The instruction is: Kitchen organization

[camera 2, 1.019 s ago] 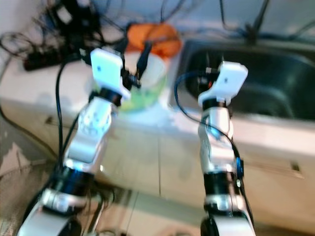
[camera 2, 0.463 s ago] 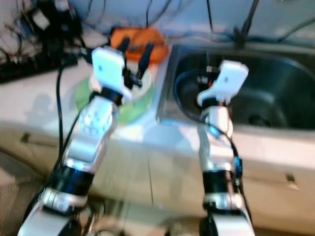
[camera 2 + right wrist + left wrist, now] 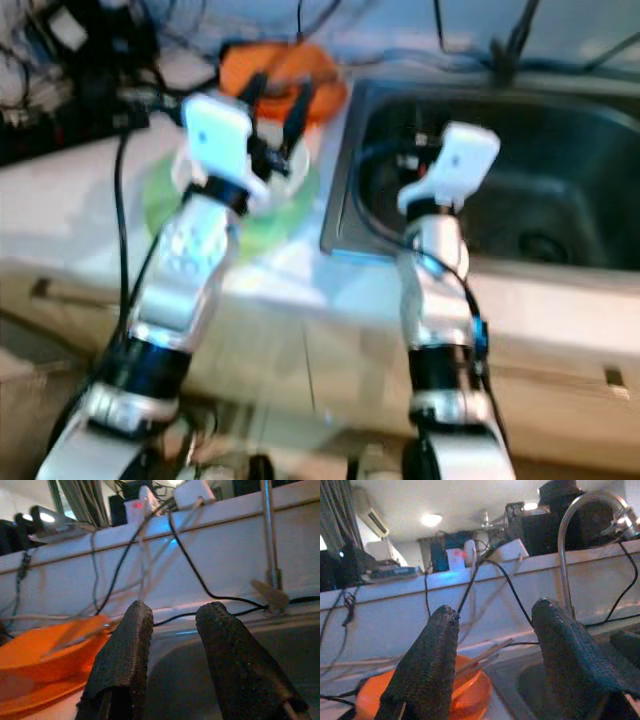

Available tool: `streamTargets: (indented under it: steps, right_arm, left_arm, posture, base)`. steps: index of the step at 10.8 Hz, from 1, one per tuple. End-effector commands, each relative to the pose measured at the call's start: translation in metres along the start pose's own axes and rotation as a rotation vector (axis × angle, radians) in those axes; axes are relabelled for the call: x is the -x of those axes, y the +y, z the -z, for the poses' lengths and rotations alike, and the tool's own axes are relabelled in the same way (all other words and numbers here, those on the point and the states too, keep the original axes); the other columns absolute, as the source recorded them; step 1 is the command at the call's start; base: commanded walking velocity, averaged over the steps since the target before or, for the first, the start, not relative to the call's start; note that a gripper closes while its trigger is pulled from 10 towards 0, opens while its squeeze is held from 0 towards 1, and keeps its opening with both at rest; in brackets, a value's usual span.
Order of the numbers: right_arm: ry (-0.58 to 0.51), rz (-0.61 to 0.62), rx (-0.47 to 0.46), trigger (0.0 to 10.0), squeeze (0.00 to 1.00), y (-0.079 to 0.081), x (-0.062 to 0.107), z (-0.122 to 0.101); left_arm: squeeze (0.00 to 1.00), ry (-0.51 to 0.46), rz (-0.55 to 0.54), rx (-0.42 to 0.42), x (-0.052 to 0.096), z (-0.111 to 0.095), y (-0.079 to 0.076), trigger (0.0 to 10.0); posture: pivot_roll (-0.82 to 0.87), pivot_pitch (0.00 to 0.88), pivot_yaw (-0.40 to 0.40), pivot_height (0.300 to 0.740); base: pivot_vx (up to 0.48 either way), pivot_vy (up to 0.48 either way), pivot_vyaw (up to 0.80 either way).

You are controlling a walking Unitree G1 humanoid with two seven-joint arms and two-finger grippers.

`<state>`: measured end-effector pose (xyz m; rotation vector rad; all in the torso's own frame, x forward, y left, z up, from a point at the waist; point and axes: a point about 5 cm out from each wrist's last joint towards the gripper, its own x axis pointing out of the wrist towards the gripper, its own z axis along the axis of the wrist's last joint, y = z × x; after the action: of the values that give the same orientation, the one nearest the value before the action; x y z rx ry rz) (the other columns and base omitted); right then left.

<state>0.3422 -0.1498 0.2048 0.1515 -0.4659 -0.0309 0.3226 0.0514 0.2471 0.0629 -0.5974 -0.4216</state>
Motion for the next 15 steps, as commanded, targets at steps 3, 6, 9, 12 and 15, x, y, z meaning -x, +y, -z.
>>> streamTargets:
  steps: [3,6,9,12,15]
  right_arm:
    - [0.009,-0.018,-0.007,10.0,0.00,0.007,0.001,0.002]
    - [0.025,-0.024,-0.005,10.0,0.00,0.009,0.002,0.006]
    - [0.042,-0.035,-0.010,10.0,0.00,0.013,0.004,0.011]
    - [0.056,-0.039,-0.010,10.0,0.00,0.014,0.004,0.014]
    - [0.063,-0.038,-0.013,10.0,0.00,0.016,0.006,0.016]
  left_arm:
    - [0.00,0.025,-0.030,0.000,-0.007,-0.009,0.027,10.0]
    - [0.00,0.218,-0.092,-0.033,-0.002,-0.003,0.087,10.0]
    - [0.00,0.360,-0.142,-0.039,0.014,-0.009,0.134,10.0]
    - [1.00,0.503,0.005,0.112,0.042,-0.003,0.141,10.0]
    - [0.00,0.611,0.123,0.185,0.063,0.006,0.136,10.0]
  posture:
    - [0.02,0.085,0.050,0.740]
    - [0.03,0.066,0.061,0.740]
    - [0.05,0.049,0.068,0.740]
    - [0.06,0.063,0.067,0.740]
    - [0.07,0.076,0.074,0.740]
  base:
    - [0.000,0.000,0.00]
    - [0.000,0.000,0.00]
    - [0.000,0.000,0.00]
    - [0.000,0.000,0.00]
    - [0.000,0.000,0.00]
